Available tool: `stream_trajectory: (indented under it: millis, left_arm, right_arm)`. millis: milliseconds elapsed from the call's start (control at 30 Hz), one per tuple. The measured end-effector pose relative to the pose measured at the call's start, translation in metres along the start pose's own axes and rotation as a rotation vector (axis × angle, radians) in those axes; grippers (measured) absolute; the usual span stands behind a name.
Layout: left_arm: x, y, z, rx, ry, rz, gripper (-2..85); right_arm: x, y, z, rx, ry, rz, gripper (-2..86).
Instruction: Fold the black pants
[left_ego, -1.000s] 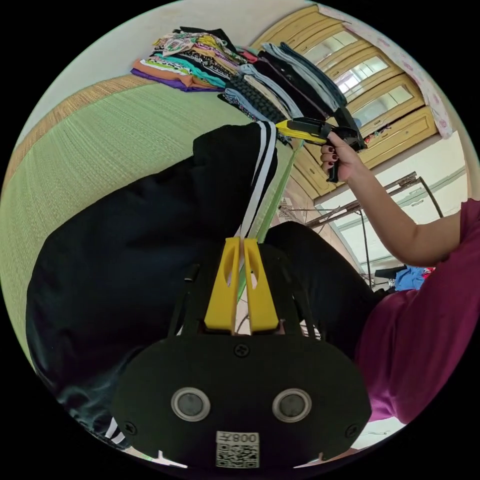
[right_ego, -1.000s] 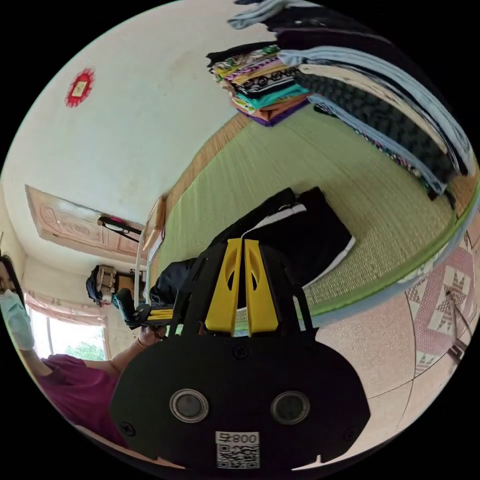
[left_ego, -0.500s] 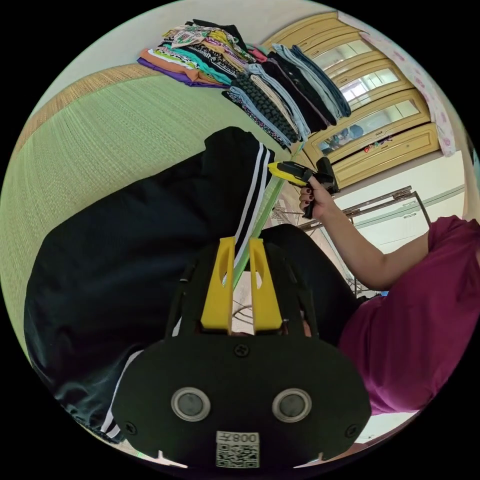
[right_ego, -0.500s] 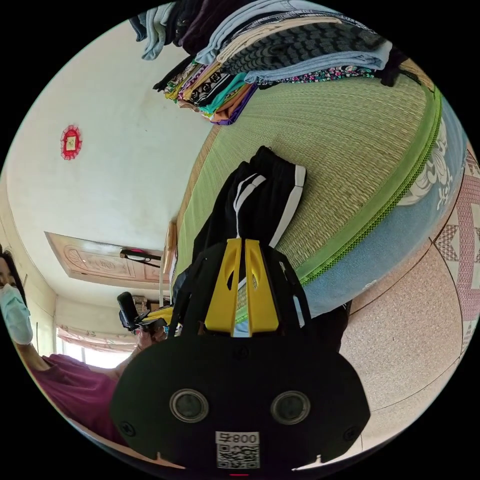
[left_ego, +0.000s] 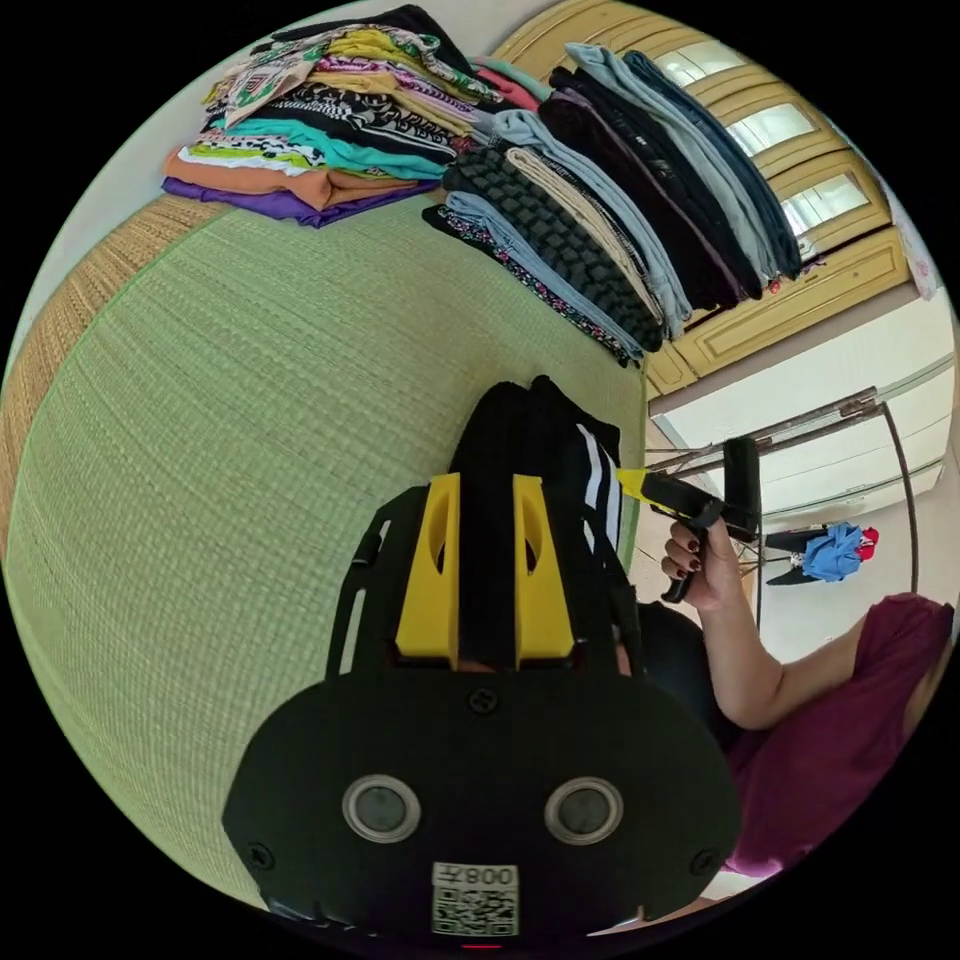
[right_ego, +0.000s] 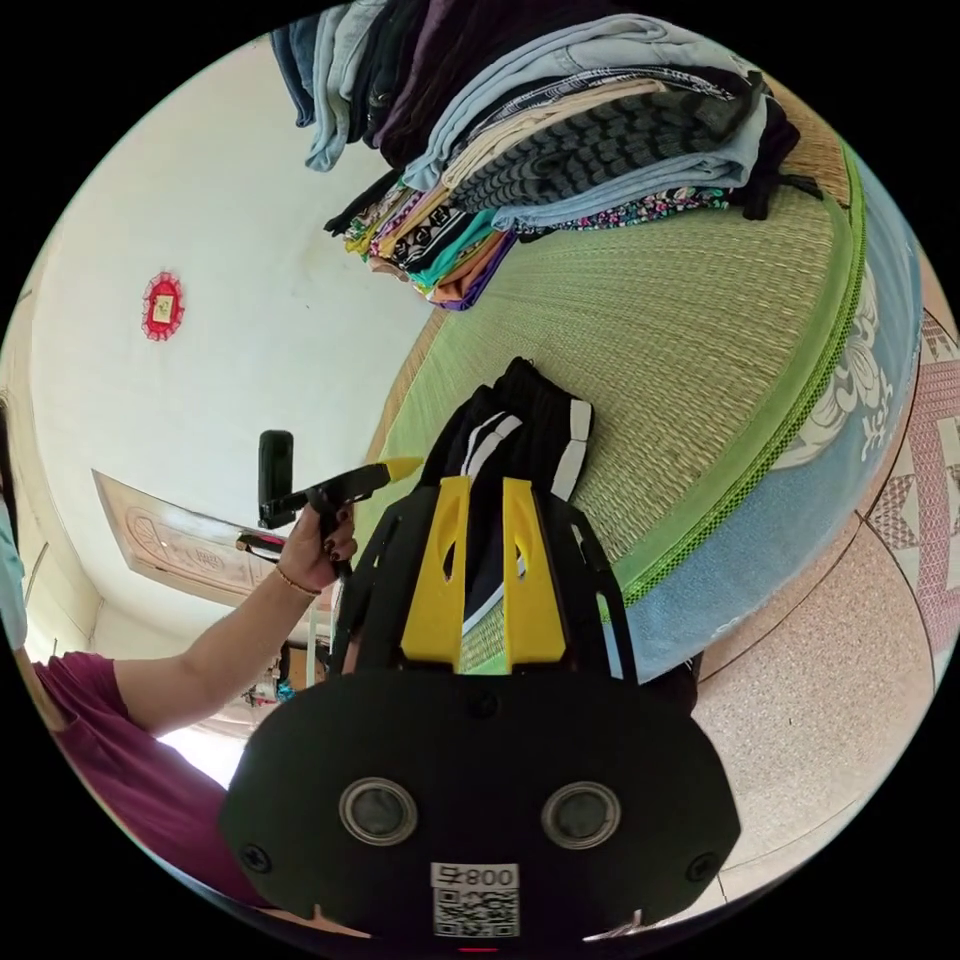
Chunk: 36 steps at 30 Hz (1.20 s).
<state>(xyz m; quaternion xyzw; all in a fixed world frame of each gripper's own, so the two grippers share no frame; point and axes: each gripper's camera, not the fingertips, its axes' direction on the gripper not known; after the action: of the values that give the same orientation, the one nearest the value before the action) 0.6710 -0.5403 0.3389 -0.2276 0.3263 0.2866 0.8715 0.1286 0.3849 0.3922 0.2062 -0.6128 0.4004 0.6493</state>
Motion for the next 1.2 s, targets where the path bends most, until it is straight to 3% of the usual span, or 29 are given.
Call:
stream_trajectory:
  millis: [167, 400, 600, 833, 1067, 1200]
  left_arm:
    - [-0.006, -0.03, 0.038, -0.038, 0.0, -0.017, 3.6]
    - [0.017, -0.038, 0.022, 0.107, 0.059, 0.044, 1.1]
    - [0.049, -0.063, 0.011, 0.205, 0.072, 0.15, 0.8]
    - [0.055, -0.099, 0.08, 0.026, -0.053, 0.18, 0.8]
    - [0.057, -0.108, 0.076, 0.126, 0.0, 0.181, 0.9]
    - [0.049, -0.114, 0.106, 0.025, -0.06, 0.177, 1.5]
  right_arm:
    - [-0.009, -0.005, -0.01, -0.003, -0.013, -0.043, 3.5]
    - [-0.024, -0.002, -0.037, 0.008, -0.078, -0.103, 1.7]
    - [-0.026, 0.007, -0.099, 0.137, -0.151, -0.13, 1.2]
    - [0.004, 0.008, -0.109, 0.073, -0.068, -0.01, 0.9]
    - [-0.006, 0.003, -0.127, 0.121, -0.069, -0.076, 1.0]
    - [0.002, -0.002, -0.124, 0.089, -0.024, -0.047, 1.1]
